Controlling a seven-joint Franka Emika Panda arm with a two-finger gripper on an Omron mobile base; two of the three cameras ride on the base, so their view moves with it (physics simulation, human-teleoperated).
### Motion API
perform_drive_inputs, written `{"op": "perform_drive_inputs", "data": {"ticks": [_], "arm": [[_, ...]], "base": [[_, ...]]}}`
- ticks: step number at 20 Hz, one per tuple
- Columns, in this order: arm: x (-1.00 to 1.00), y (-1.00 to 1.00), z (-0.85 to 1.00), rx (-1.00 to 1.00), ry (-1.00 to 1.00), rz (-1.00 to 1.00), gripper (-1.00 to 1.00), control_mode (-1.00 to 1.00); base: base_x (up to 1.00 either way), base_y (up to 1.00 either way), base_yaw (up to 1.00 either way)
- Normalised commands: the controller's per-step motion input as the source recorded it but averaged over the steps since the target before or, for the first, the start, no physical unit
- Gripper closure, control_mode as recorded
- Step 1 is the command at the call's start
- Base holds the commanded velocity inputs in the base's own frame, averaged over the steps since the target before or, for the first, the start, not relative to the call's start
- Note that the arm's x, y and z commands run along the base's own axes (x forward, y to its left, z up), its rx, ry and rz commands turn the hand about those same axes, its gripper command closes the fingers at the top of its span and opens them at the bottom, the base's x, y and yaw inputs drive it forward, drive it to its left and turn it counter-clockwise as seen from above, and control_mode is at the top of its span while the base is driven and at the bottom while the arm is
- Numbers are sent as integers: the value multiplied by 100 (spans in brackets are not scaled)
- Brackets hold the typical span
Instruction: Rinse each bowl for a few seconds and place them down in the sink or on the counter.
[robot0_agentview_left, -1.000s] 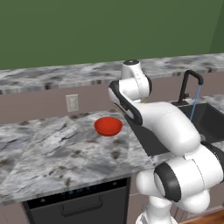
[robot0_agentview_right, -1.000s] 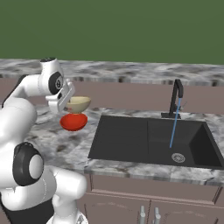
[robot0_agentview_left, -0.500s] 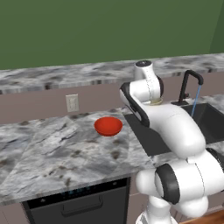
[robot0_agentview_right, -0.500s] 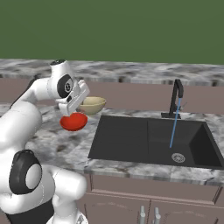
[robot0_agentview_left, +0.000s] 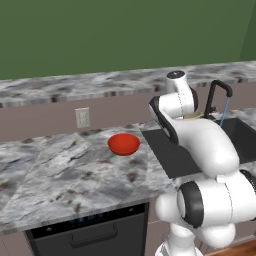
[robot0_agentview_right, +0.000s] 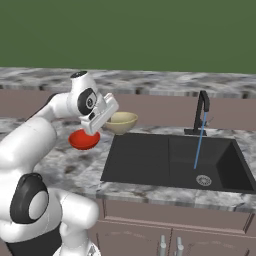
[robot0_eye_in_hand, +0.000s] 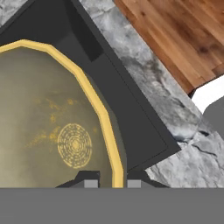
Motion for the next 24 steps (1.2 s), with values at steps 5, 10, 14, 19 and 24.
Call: {"op": "perform_drive_inputs", "data": {"ticks": [5,10,14,19,24], "arm": [[11,-55,0,-5,0,-12,100,-100],[11,-51,0,-5,-2,-12,100,-100],[13,-54,0,-3,0,-12,100,-100],[13,-53,-3,-2,0,-12,100,-100],[18,-42,-13,-2,0,-11,100,-100]], "base": [[0,0,0],[0,0,0],[0,0,0],[0,0,0],[0,0,0]]}}
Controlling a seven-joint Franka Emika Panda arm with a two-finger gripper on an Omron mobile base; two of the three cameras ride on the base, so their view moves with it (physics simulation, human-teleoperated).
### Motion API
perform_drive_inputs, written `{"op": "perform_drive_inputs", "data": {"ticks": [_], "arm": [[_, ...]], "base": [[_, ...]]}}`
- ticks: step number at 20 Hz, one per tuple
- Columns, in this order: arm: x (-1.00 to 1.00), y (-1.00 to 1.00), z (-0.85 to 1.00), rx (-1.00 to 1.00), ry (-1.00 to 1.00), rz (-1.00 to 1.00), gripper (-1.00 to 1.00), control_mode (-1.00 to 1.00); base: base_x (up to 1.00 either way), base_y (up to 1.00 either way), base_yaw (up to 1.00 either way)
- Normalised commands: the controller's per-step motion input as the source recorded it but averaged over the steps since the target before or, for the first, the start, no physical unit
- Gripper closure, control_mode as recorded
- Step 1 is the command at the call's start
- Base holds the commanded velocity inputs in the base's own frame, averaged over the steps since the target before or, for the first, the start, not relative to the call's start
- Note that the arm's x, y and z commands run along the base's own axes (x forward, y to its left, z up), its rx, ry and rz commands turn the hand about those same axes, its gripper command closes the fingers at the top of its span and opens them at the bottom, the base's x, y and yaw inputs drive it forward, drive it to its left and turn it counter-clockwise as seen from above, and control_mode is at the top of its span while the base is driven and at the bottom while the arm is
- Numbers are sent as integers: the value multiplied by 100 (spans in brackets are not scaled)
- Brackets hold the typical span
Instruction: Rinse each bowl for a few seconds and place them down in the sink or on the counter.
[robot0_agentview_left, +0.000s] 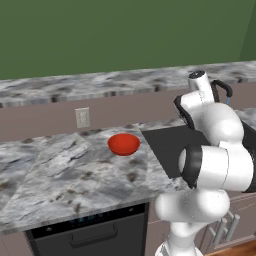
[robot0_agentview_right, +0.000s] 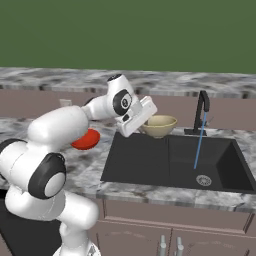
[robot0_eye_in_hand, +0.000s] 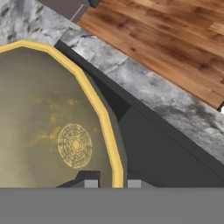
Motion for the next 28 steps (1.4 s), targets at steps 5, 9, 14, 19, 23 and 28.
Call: {"op": "perform_drive_inputs", "data": {"ticks": [5,9,14,19,23,28], "arm": [[18,-26,-22,-3,0,-10,100,-100],[17,-4,-35,-5,-2,-9,100,-100],[23,-14,-36,-2,-2,-6,100,-100],[22,-20,-31,0,-4,-5,100,-100],[24,-13,-28,0,-6,-4,100,-100],[37,-8,-27,-1,-5,-4,100,-100]], "base": [[0,0,0],[0,0,0],[0,0,0],[0,0,0],[0,0,0],[0,0,0]]}}
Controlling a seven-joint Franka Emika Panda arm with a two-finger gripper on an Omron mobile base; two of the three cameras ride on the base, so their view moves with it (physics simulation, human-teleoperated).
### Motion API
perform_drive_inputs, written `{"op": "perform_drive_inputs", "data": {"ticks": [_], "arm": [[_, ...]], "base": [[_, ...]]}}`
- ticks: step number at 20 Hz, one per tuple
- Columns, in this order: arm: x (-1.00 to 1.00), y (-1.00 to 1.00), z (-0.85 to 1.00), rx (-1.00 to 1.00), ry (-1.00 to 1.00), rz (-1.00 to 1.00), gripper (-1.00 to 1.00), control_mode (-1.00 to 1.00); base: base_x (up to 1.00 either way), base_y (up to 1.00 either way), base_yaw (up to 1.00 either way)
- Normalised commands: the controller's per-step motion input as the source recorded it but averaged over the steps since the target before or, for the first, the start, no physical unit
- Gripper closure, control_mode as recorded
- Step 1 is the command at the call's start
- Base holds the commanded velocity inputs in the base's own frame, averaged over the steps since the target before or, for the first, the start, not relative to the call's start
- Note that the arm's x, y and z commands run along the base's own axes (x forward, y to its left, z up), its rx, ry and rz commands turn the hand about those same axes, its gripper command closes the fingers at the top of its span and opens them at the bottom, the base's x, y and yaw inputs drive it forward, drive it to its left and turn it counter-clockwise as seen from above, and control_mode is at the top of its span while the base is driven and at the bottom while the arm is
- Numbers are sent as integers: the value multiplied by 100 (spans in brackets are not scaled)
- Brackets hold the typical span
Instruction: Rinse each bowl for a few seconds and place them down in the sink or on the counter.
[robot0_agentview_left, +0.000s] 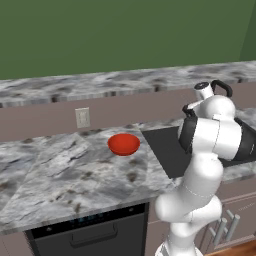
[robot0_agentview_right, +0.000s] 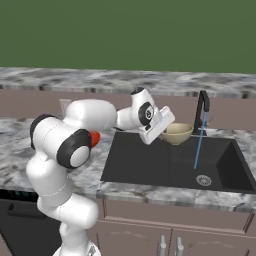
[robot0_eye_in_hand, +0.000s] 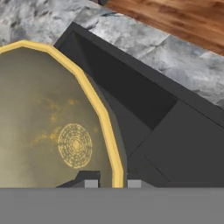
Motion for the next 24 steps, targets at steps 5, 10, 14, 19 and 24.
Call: {"op": "perform_drive_inputs", "data": {"ticks": [5,10,14,19,24], "arm": [[43,-20,-24,0,-4,-3,100,-100],[42,-24,-22,0,-3,-3,100,-100],[46,-21,-23,0,-2,-2,100,-100],[46,-23,-20,0,-2,-1,100,-100],[48,-29,-19,0,-1,-1,100,-100]], "base": [[0,0,0],[0,0,0],[0,0,0],[0,0,0],[0,0,0]]}}
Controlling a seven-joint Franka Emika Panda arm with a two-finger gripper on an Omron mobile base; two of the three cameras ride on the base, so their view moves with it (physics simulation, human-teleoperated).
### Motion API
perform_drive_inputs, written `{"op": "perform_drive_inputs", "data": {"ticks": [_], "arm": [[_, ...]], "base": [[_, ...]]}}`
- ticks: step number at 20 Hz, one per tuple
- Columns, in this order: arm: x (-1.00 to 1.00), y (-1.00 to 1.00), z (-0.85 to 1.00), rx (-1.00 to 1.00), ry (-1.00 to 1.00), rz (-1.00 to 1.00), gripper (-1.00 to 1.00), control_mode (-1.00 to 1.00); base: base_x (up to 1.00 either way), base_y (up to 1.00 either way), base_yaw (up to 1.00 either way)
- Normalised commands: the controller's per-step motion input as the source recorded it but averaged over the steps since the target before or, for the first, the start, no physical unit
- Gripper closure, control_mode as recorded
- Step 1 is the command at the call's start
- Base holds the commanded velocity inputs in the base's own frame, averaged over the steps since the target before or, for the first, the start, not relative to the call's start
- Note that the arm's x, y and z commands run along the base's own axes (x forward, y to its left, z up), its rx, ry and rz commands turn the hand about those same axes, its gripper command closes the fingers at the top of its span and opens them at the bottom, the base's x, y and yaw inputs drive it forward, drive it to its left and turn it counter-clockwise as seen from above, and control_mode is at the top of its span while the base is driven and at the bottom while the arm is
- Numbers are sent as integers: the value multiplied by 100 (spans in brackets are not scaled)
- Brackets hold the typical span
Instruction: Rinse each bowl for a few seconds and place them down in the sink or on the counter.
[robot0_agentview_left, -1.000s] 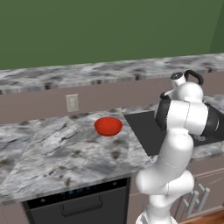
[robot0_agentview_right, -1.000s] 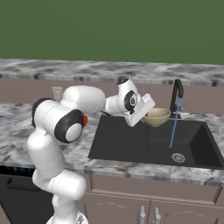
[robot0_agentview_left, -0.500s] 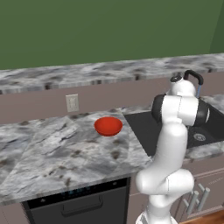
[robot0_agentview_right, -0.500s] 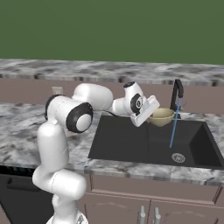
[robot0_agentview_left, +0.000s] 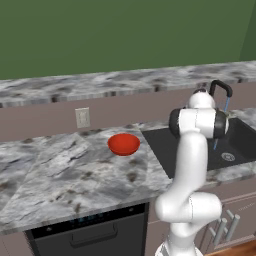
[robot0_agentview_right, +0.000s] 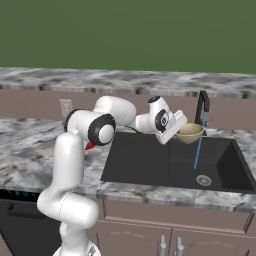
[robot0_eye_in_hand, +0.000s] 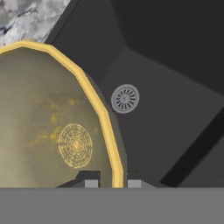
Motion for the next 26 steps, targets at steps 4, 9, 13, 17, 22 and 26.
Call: {"op": "perform_drive_inputs", "data": {"ticks": [4,9,13,17,22,26], "arm": [[47,-27,-21,0,-1,-1,100,-100],[45,-26,-18,0,-1,0,100,-100],[17,-3,-8,0,-3,0,100,-100],[0,1,0,1,-2,0,100,-100],[-4,10,9,3,0,0,100,-100],[-14,21,5,2,0,0,100,-100]], "base": [[0,0,0],[0,0,0],[0,0,0],[0,0,0],[0,0,0],[0,0,0]]}}
